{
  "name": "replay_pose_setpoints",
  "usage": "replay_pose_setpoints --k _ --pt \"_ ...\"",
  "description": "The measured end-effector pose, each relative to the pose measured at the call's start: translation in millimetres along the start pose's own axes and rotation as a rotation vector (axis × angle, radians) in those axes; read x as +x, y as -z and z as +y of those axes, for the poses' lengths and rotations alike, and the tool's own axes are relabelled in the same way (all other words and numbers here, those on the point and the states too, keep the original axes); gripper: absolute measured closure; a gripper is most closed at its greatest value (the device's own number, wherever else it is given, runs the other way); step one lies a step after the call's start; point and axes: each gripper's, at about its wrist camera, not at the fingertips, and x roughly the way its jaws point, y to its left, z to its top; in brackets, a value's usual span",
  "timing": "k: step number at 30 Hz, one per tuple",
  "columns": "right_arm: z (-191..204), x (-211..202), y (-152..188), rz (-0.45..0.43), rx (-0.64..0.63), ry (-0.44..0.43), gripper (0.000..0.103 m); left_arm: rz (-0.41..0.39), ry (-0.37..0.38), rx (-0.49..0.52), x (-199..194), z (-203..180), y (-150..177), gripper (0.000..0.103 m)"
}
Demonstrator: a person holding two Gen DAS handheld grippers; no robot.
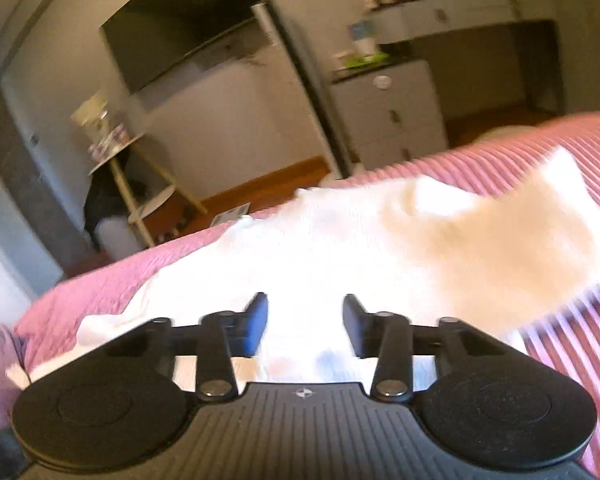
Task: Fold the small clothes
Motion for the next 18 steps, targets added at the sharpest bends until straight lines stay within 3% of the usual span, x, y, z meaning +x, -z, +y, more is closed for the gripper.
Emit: replay_pose_setpoints --k 2,4,7,9,10,11,13,15,18 --pt "-13.1 -16.5 11.6 -0.038 0.035 0.067 0.061 0.026 0.018 0.024 3.4 -9.1 -5.4 0.0" --pt "-32.3 -20.7 18.3 -0.056 0.08 0.115 0.061 0.068 0.098 0.042 7.3 -25.1 -9.2 0.0" --pt "-70.8 -21.5 27.3 -0.07 0.198 0.129 0.061 0.141 0.23 0.084 23.6 -54.8 -17.8 0.0" --pt "-83.5 -20.4 31.5 -0.074 0.25 0.133 0.061 0.187 0.264 0.087 43.9 -71.8 -24.1 0.0" --pt "-90.1 -20.2 34.5 -0.071 0.269 0.135 0.061 0.214 0.272 0.074 55.5 -78.3 -26.8 0.005" --pt "-92.5 -19.0 35.1 -0.071 0.279 0.131 0.061 0.236 0.283 0.056 66.4 -82.1 -27.6 0.019" --pt "-100.1 -17.7 41.5 -0.068 0.298 0.12 0.061 0.301 0.289 0.013 88.8 -89.2 -28.1 0.034" --pt "-108.5 -19.6 42.9 -0.066 0.314 0.108 0.061 0.343 0.29 -0.014 107.6 -94.1 -27.8 0.034" --pt "-114.9 -16.8 44.8 -0.068 0.332 0.096 0.061 0.341 0.303 -0.003 115.5 -102.7 -26.7 0.036"
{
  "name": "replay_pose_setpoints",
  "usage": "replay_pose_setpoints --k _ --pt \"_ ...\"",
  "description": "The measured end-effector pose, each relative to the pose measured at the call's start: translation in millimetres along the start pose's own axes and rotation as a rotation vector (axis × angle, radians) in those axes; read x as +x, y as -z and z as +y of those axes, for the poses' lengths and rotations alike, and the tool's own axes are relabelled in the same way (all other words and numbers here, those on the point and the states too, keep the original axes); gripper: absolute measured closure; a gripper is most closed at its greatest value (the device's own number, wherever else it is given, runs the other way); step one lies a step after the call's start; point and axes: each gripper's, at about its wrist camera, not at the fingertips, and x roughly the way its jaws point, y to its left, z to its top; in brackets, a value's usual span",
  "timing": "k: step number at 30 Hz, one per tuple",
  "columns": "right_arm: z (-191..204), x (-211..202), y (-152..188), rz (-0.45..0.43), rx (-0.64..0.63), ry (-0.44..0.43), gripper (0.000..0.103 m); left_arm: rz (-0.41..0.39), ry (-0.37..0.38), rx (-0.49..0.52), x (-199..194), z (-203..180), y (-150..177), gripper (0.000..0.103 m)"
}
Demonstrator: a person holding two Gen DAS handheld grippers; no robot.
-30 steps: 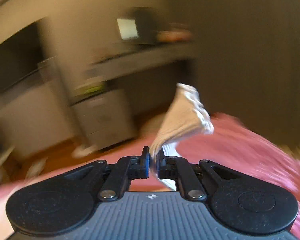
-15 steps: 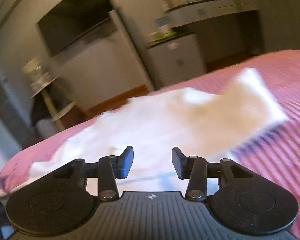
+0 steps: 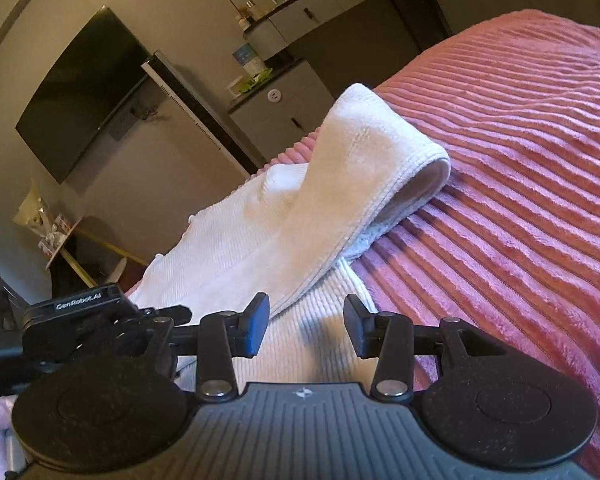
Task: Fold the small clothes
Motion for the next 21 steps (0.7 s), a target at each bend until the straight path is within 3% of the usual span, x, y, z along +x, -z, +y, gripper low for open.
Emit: replay_pose_setpoints --k 1,2,4,7,10,15,17,21 --pt "-1.0 -0.2 0.5 -0.002 0.007 -0.004 0.061 -0.013 0.009 0.0 2.0 -0.7 -1.0 0.046" --pt "-1.5 -0.6 1.7 -0.002 0.009 -0.009 0.061 -0.013 0.008 0.002 3.0 -0.8 -2.2 0.066" --pt "-0.2 -2.4 3.5 -0.004 0.0 -0.013 0.061 -0.001 -0.031 0.009 4.8 -1.6 -4.5 0.092" --pt "4.4 -5.2 2.7 -0.018 -0.022 -0.01 0.062 -0.039 -0.007 0.014 -13.1 -5.0 -6.6 0.095" --pt "8.0 -9.5 3.5 -0.029 -0.033 -0.024 0.062 -0.154 -0.021 0.082 -52.7 -9.7 -9.6 0.096" --pt "13.8 -7.6 6.8 -0.013 -0.04 -0.041 0.062 -0.342 -0.218 0.175 -104.7 8.4 -19.7 0.095" --pt "15.6 -4.9 7.9 -0.004 -0.045 -0.047 0.062 -0.34 -0.274 0.136 -110.0 32.2 -23.9 0.094" --pt "15.3 2.2 4.1 0.001 -0.033 -0.057 0.062 -0.259 -0.268 0.004 -104.9 76.7 -22.0 0.093"
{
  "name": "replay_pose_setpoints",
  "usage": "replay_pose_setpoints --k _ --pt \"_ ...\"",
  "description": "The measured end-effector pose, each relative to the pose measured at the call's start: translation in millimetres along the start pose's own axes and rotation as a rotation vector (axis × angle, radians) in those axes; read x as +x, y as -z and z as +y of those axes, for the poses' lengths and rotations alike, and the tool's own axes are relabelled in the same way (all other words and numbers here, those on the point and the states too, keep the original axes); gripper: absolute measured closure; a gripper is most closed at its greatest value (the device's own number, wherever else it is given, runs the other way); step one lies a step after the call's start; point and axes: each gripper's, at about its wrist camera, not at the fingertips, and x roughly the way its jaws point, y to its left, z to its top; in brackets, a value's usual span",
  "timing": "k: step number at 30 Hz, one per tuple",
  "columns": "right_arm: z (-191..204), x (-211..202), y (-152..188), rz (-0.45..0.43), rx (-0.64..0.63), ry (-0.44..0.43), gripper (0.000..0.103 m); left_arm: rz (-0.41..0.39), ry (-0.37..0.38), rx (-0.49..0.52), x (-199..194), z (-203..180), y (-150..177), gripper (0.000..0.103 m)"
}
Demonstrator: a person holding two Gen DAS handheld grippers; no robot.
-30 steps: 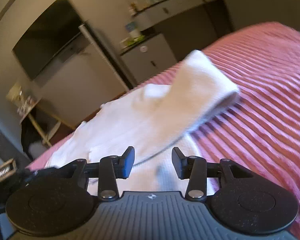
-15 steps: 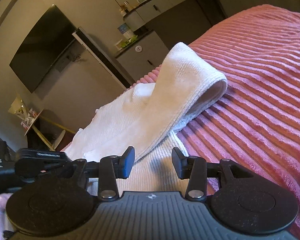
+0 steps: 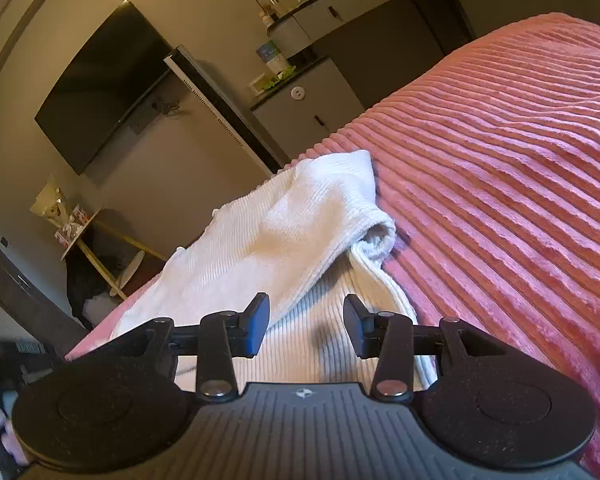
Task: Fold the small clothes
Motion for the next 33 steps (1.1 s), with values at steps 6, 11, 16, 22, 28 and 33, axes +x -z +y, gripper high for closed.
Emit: replay_pose_setpoints --k 6,11,16,22,28,33 --pt "-18.3 15.2 -17.8 -0.002 0.148 -0.042 0.062 0.031 0.012 0.003 16.7 16.7 9.3 0.064" --pt "-34.5 42.9 -19.9 0.037 0.269 -0.051 0.069 0.039 0.014 0.024 23.4 18.4 7.0 0.08" --pt "-19.5 55.6 -29.2 0.036 0.181 -0.03 0.096 0.023 0.016 0.058 23.9 12.6 3.0 0.094" --pt "4.5 50.2 -28.4 0.003 -0.017 0.007 0.096 -0.093 -0.004 0.056 4.6 15.7 -2.6 0.095" --pt "19.6 60.2 -17.8 0.08 -0.14 0.11 0.089 -0.022 -0.115 0.028 4.3 45.1 -0.1 0.058" --pt "30.3 24.6 -1.4 0.049 -0.255 0.087 0.071 -0.071 -0.259 -0.042 -37.2 107.2 -12.6 0.03"
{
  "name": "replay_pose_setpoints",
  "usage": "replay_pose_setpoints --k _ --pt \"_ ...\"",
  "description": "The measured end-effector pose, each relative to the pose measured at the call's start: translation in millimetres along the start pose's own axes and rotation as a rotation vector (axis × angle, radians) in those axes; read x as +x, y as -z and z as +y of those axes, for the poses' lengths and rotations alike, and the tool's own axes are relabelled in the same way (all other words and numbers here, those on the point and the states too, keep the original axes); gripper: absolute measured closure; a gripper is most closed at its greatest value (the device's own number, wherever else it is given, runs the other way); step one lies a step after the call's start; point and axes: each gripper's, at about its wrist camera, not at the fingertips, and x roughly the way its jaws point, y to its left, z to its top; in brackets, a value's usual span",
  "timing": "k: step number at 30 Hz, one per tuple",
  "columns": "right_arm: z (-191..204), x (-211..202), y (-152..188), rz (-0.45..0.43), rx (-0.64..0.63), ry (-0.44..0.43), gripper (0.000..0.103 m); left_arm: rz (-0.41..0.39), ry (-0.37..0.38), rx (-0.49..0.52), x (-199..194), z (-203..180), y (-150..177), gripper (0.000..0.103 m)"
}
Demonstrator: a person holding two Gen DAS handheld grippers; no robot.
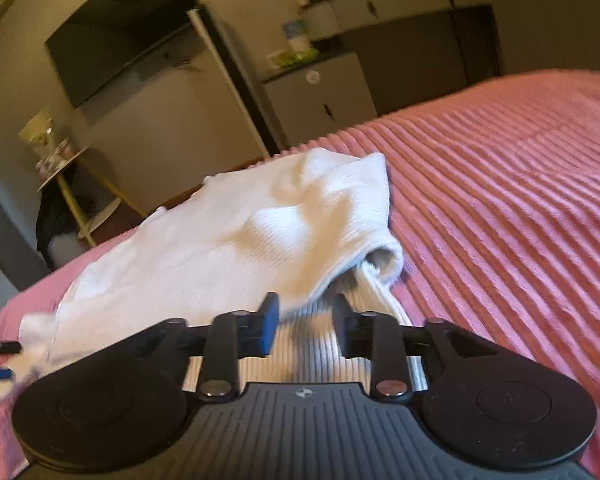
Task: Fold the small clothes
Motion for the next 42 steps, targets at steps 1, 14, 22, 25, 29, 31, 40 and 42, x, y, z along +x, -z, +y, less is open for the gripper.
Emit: replay_pose_setpoints --k 1,14,22,25,29,31,40,42 --pt "0.6 -4.7 4.5 0.001 -0.003 0.0 0.071 -0.014 -0.075 -0.003 -2.3 17.8 -6.3 0.03" --pt "21.4 -19.6 25.8 0.075 -0.033 -0.022 0.071 0.024 -0.283 -0.249 20.0 149.3 -36.7 0.041" --pt "24.6 -27.3 28.9 0.069 -0.048 -0.031 0.071 -0.023 -0.234 -0.345 11.3 161.2 -40.8 0.093" --pt "21.7 -27.8 28.4 0.067 -0.032 -0.041 0.071 -0.113 -0.209 -0.24 -10.8 133.8 -49.0 0.094" --pt "19.9 -28.8 27.9 0.059 -0.016 -0.057 0.071 -0.261 -0.075 -0.053 -56.9 57.4 -55.8 0.095" --pt "19.3 -29.5 27.4 0.057 -0.012 -0.062 0.071 -0.324 0.026 0.068 -78.9 3.1 -50.2 0.095" --pt "8.9 -32.4 24.5 0.054 0.023 -0.089 0.07 -0.151 0.314 0.352 -53.7 -169.1 41.4 0.086" --pt "6.6 -30.1 24.3 0.067 0.028 -0.095 0.069 -0.088 0.318 0.299 -39.0 -169.4 61.8 0.072"
